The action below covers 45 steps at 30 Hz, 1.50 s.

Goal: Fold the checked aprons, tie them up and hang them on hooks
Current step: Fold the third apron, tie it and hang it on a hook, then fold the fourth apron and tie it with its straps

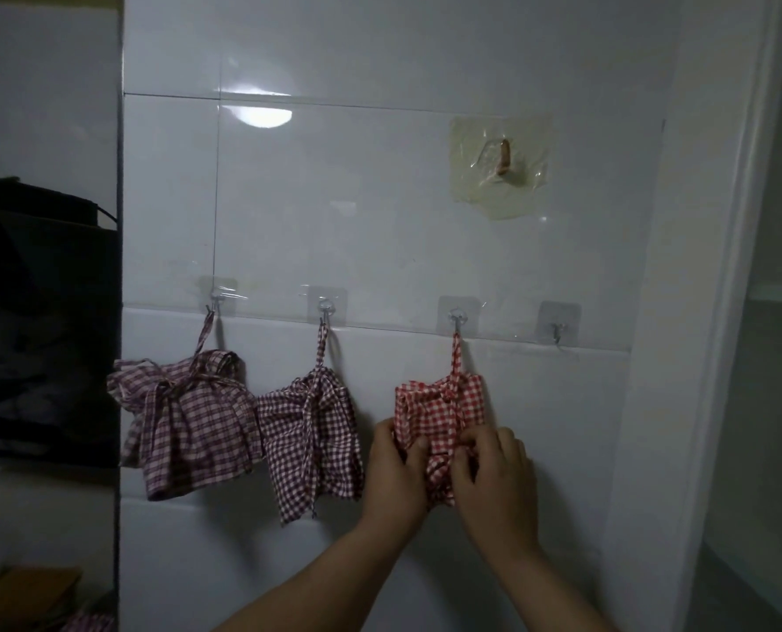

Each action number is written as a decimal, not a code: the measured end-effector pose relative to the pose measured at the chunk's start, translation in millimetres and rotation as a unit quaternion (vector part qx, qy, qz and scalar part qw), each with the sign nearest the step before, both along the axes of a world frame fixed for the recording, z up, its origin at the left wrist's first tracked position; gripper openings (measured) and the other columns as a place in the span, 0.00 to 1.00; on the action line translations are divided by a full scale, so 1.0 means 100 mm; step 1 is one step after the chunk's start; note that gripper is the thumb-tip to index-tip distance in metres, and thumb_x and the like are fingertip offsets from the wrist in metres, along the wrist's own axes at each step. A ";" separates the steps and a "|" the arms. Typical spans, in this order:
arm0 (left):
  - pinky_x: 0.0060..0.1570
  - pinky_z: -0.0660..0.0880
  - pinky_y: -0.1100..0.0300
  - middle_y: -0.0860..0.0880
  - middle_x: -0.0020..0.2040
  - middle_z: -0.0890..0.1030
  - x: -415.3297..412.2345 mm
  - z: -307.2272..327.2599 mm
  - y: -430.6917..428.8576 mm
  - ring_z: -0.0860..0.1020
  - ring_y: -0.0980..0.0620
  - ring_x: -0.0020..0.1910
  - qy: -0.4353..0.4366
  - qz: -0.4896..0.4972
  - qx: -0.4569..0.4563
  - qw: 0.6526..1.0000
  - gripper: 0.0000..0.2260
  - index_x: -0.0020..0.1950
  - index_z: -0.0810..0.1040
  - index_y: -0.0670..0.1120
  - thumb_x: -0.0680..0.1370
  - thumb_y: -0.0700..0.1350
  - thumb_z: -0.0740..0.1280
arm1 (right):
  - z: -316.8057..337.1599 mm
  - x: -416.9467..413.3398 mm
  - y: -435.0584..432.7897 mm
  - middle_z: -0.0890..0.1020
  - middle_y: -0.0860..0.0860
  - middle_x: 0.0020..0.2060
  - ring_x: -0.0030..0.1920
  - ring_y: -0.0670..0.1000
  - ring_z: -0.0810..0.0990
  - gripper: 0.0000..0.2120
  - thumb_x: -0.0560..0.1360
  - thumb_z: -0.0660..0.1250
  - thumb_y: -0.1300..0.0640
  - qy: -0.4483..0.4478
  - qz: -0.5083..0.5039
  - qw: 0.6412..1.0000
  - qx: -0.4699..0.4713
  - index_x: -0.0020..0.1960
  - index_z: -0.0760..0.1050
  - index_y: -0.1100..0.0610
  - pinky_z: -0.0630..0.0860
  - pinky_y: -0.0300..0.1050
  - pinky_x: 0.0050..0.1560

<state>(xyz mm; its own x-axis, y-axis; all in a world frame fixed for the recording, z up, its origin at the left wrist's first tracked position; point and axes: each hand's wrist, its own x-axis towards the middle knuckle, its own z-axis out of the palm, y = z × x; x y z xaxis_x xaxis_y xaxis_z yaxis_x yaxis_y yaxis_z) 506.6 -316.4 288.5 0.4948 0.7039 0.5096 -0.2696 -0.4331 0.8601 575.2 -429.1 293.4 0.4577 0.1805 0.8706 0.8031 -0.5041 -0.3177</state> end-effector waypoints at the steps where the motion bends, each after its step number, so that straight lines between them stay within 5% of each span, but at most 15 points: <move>1: 0.61 0.77 0.52 0.51 0.58 0.81 0.00 0.01 0.01 0.80 0.54 0.57 0.003 0.004 0.002 1.000 0.11 0.61 0.72 0.55 0.82 0.44 0.68 | -0.02 -0.01 0.01 0.76 0.50 0.43 0.45 0.56 0.77 0.09 0.72 0.73 0.58 0.005 0.007 1.000 -0.003 0.46 0.74 0.50 0.74 0.53 0.43; 6: 0.62 0.79 0.52 0.56 0.62 0.82 -0.09 -0.08 -0.03 0.81 0.58 0.60 -0.008 -0.040 -0.025 0.999 0.23 0.70 0.72 0.55 0.77 0.57 0.72 | -0.10 -0.01 0.01 0.78 0.50 0.44 0.45 0.56 0.77 0.09 0.73 0.74 0.60 0.030 0.038 0.998 0.031 0.48 0.76 0.51 0.75 0.54 0.44; 10: 0.65 0.77 0.58 0.57 0.65 0.81 -0.24 -0.22 -0.20 0.80 0.59 0.64 0.000 -0.114 -0.031 0.993 0.26 0.74 0.69 0.52 0.79 0.51 0.74 | -0.23 -0.08 -0.02 0.77 0.51 0.47 0.48 0.56 0.78 0.12 0.72 0.75 0.63 0.062 0.058 0.992 0.098 0.51 0.76 0.54 0.77 0.53 0.47; 15: 0.66 0.74 0.58 0.58 0.64 0.79 -0.51 -0.60 -0.22 0.78 0.59 0.63 0.152 -0.097 -0.037 0.983 0.23 0.70 0.72 0.52 0.79 0.60 0.70 | -0.60 -0.34 -0.13 0.77 0.55 0.53 0.55 0.58 0.77 0.20 0.68 0.76 0.67 0.083 0.043 0.990 0.105 0.57 0.76 0.58 0.74 0.53 0.55; 23: 0.45 0.76 0.58 0.54 0.43 0.81 -1.41 -0.91 0.21 0.77 0.58 0.40 0.243 -0.066 0.009 0.968 0.09 0.55 0.77 0.52 0.81 0.56 0.69 | -0.92 -1.23 -0.12 0.78 0.49 0.50 0.51 0.53 0.79 0.15 0.72 0.73 0.63 0.206 0.045 0.976 0.048 0.55 0.76 0.52 0.76 0.50 0.51; 30: 0.46 0.79 0.55 0.49 0.43 0.85 -2.72 -1.53 0.89 0.83 0.47 0.45 0.323 -0.026 0.058 0.944 0.05 0.50 0.79 0.50 0.82 0.49 0.65 | -1.65 -2.39 0.51 0.82 0.42 0.42 0.43 0.46 0.81 0.05 0.82 0.65 0.56 0.375 0.186 0.892 -0.169 0.54 0.75 0.46 0.76 0.43 0.44; 37: 0.50 0.77 0.55 0.47 0.49 0.85 -3.73 -1.99 1.96 0.82 0.47 0.50 0.417 0.054 0.059 0.905 0.03 0.50 0.80 0.50 0.80 0.45 0.67 | -2.20 -3.15 1.74 0.84 0.52 0.55 0.57 0.53 0.82 0.10 0.81 0.65 0.55 0.398 0.283 0.807 -0.332 0.61 0.80 0.54 0.67 0.37 0.48; 45: 0.44 0.71 0.56 0.48 0.51 0.80 -4.06 -2.66 2.88 0.78 0.49 0.47 0.507 0.102 0.008 0.856 0.05 0.57 0.77 0.47 0.82 0.44 0.65 | -2.97 -2.93 2.99 0.84 0.55 0.57 0.54 0.56 0.79 0.12 0.81 0.60 0.57 0.398 0.313 0.720 -0.474 0.54 0.82 0.56 0.73 0.44 0.53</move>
<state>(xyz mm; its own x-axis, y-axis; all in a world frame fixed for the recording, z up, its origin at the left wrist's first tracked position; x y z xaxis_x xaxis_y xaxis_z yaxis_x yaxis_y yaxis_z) 100.5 -28.4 22.2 0.5556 0.8254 -0.0997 0.6950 -0.3953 0.6005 282.7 -130.0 -3.1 0.3149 0.9088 -0.2737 0.7209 -0.4166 -0.5539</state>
